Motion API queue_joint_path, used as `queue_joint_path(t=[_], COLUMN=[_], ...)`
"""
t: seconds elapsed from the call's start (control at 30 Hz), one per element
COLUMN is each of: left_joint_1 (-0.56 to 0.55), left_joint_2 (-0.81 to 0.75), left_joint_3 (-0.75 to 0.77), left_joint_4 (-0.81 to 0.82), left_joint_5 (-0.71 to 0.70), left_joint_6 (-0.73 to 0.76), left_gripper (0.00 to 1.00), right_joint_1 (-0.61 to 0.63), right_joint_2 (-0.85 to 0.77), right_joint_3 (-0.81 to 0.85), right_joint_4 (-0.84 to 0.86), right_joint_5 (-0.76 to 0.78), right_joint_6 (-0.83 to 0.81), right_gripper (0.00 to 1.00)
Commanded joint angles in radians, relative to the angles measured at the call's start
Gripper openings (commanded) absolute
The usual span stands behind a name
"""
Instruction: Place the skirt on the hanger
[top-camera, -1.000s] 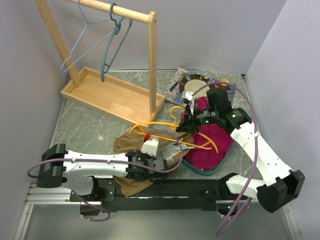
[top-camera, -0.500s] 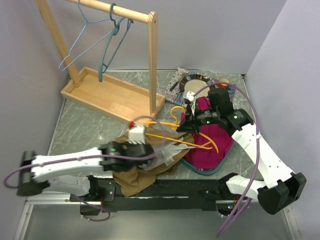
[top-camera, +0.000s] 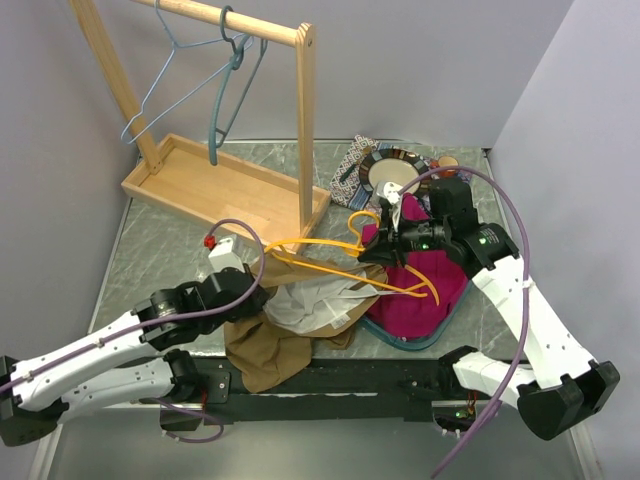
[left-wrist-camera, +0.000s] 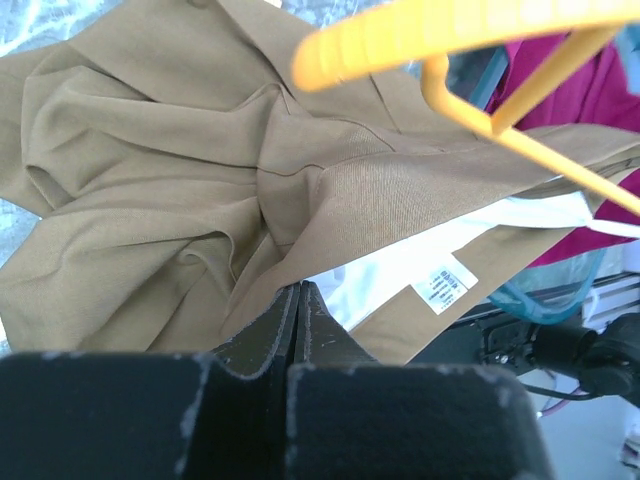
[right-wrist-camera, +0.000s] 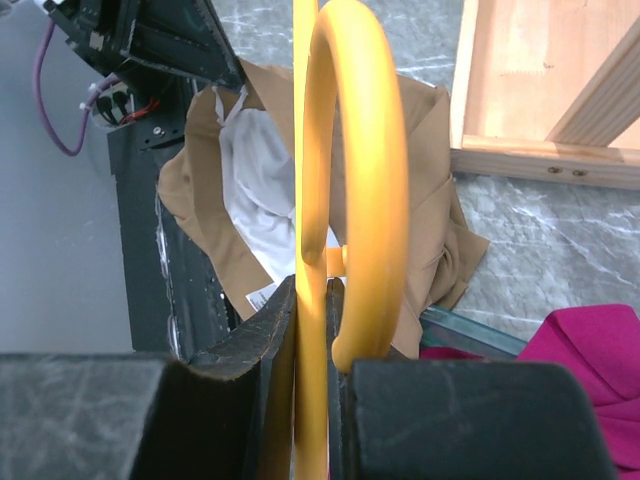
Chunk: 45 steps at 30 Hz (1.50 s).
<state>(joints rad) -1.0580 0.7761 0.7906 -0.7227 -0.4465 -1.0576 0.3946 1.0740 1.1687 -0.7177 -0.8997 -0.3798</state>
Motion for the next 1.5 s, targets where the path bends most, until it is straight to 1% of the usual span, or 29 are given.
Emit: queue_joint_path(t=[0.0,0.17,0.27,0.4,0.7,1.03,1.2,1.47], left_joint_1=[0.026,0.043,0.044,0.044,0.043,0.044,0.044,0.044], left_joint_2=[-0.061,-0.127,-0.158,-0.163,-0.169,-0.199,-0.21,-0.181], left_joint_3=[-0.013,-0.027,-0.033,-0.024,-0.002,-0.016,-0.022,-0.019], left_joint_4=[0.039,0.039,0.072,0.098,0.132,0.154,0.175,0.184], left_joint_5=[-0.012,-0.053,-0.066,-0.075,-0.09,-0.123,-0.127,-0.13], left_joint_6=[-0.01,-0.036,-0.031,-0.016,0.034,0.082,0.102,0.123], left_gripper=[0.01,0.01,0.01,0.01,0.01,0.01,0.01,0.01], right_joint_1=[-0.01,-0.008,-0.008,0.003,0.036,0.041,0.041,0.052], right_joint_2=[-0.037,-0.062,-0.059,-0.033,0.001,0.035,0.044,0.058], right_joint_3=[-0.007,-0.033,-0.061,-0.063,-0.09,-0.101,-0.122,-0.112], right_joint_4=[0.001,0.007,0.052,0.077,0.119,0.081,0.103,0.103], right_joint_5=[-0.039,-0.088,-0.131,-0.166,-0.197,-0.2,-0.223,-0.255], right_joint_6=[-0.027,-0.022,0.034,0.108,0.206,0.219,0.246,0.263], right_gripper=[0.0,0.0,0.0,0.0,0.0,0.0,0.0,0.0])
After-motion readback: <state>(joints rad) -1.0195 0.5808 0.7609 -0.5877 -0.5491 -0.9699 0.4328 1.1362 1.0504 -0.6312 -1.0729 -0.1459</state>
